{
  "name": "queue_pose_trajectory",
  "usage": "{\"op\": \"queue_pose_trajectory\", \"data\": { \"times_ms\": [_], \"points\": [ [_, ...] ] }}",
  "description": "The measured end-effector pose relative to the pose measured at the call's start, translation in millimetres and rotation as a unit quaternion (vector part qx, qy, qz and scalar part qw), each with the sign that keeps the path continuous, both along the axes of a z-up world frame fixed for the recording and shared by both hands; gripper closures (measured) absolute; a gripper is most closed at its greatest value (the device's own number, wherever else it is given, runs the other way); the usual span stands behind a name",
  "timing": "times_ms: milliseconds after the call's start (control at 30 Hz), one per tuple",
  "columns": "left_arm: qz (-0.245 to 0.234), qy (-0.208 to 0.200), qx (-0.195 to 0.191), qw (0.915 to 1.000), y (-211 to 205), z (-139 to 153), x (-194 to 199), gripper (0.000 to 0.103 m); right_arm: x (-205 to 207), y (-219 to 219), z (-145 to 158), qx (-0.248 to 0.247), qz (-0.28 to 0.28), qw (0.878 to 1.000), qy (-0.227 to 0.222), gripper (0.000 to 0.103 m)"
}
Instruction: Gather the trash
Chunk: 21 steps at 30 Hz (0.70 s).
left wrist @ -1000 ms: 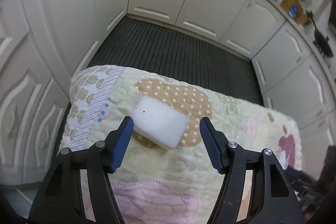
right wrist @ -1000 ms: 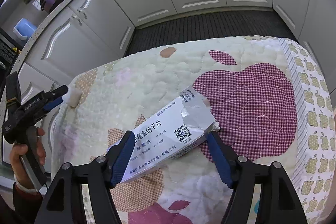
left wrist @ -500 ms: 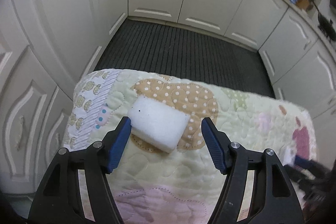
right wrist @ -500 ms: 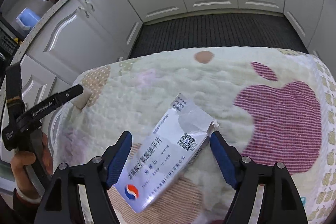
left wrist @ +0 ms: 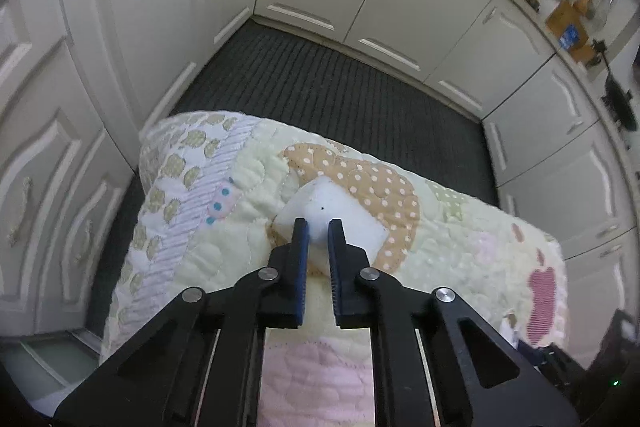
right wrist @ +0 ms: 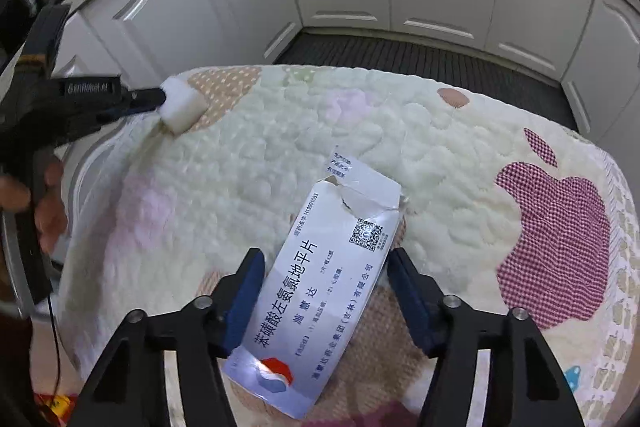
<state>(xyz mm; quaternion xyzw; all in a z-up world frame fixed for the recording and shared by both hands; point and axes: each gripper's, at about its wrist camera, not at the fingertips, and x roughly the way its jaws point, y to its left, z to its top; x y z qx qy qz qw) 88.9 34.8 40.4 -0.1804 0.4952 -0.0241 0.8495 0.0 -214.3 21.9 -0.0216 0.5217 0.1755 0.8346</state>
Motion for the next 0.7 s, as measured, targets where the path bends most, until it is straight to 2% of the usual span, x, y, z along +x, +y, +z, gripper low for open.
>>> {"op": "queue_pose_trajectory", "data": {
  "times_ms": [67, 200, 267, 333, 367, 400, 467, 567, 700],
  "points": [
    [-0.002, 0.000, -0.003, 1.0000, 2, 1, -3, 0.097, -5, -2, 3, 0.005, 0.004, 1.000, -0.006, 0.049],
    [-0.003, 0.000, -0.028, 0.9996, 2, 6, -8, 0.097, -9, -7, 6, -0.002, 0.011, 1.000, -0.014, 0.052],
    [-0.008, -0.003, -0.038, 0.9993, 1, 9, -8, 0.094, -8, -7, 8, -0.002, 0.010, 1.000, -0.013, 0.052],
    [-0.020, -0.010, -0.031, 0.9993, -4, 15, -8, 0.079, -7, -12, 6, 0.000, 0.008, 1.000, -0.010, 0.052],
    [-0.023, -0.013, -0.026, 0.9993, -5, 17, -8, 0.061, -9, -12, 6, 0.001, 0.007, 1.000, -0.010, 0.052],
    [-0.025, -0.021, -0.020, 0.9993, -7, 19, -9, 0.048, -8, -13, 5, 0.003, 0.007, 1.000, -0.008, 0.052],
    [-0.022, -0.042, -0.004, 0.9989, -8, 24, -10, 0.039, -8, -14, 5, 0.005, 0.006, 1.000, -0.006, 0.052],
    [-0.016, -0.028, 0.010, 0.9994, -11, 20, -3, 0.035, -8, -16, 5, 0.008, 0.006, 1.000, -0.004, 0.052],
    [0.029, 0.006, 0.023, 0.9993, -18, 7, 11, 0.035, -7, -14, 4, 0.008, 0.009, 1.000, -0.002, 0.052]
  ]
}}
